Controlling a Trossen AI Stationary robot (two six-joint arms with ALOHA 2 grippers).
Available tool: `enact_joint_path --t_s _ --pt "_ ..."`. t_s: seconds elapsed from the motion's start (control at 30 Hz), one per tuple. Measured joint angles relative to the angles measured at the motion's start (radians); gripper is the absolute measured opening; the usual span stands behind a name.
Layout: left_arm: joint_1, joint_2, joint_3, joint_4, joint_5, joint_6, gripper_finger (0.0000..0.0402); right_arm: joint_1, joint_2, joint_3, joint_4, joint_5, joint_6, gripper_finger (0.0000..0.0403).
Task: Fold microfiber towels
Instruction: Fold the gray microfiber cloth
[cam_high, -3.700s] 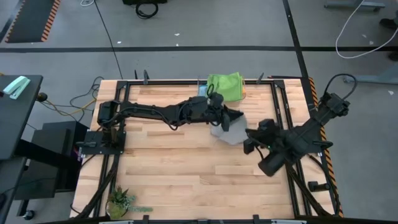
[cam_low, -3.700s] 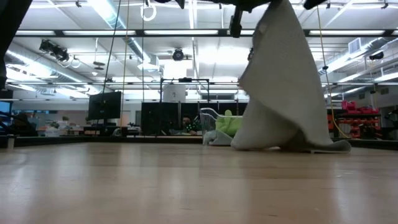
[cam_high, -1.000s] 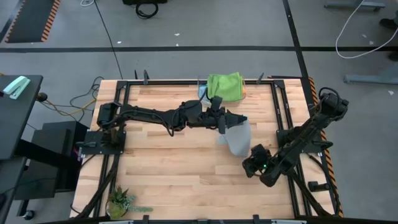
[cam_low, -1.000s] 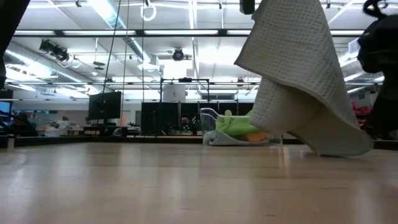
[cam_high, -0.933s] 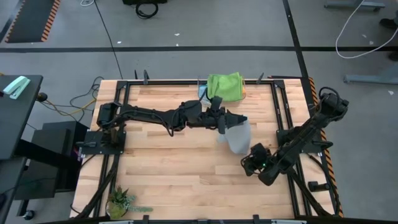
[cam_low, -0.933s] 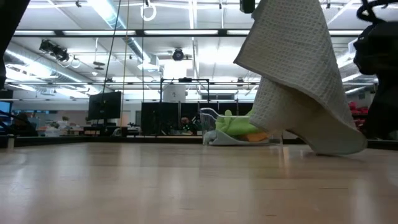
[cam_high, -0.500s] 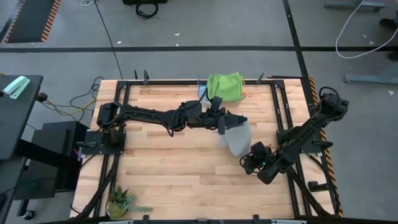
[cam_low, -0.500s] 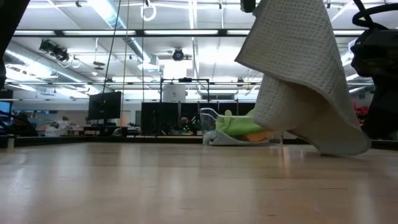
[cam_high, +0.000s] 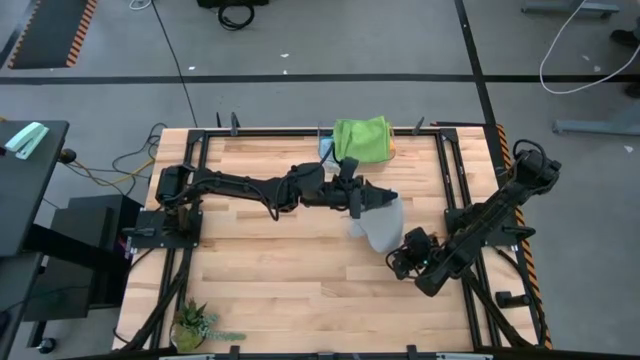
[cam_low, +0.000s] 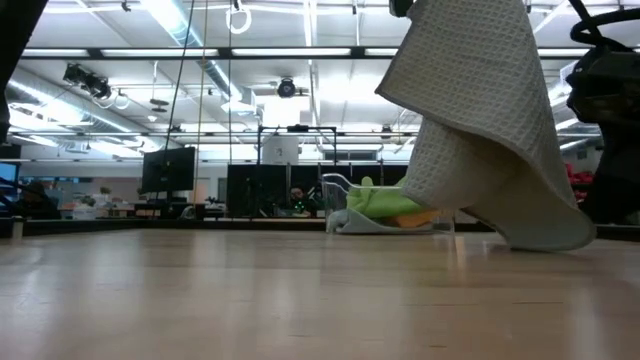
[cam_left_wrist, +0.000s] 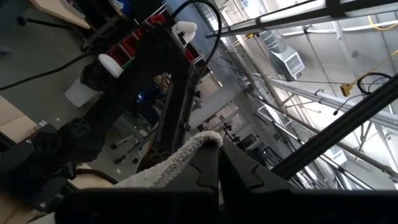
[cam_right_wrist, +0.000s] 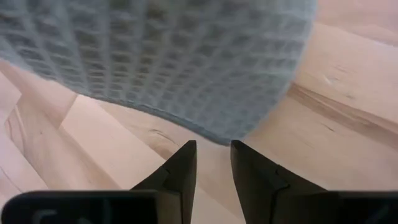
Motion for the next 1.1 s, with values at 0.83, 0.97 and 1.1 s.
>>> enact_joint_path --t_s 0.83,0.97,1.1 --pt "-0.006 0.000 0.000 0.042 0.011 -0.031 0.0008 0.102 0.000 0.000 -0.137 0.199 0.177 0.0107" --pt "-0.006 0.000 0.000 0.037 0.012 -0.033 0.0006 0.096 0.000 0.000 -0.108 0.193 0.161 0.0107" --pt "-0.005 0.000 0.000 0.039 0.012 -0.034 0.0008 0.064 0.000 0.000 -0.026 0.155 0.076 0.0107"
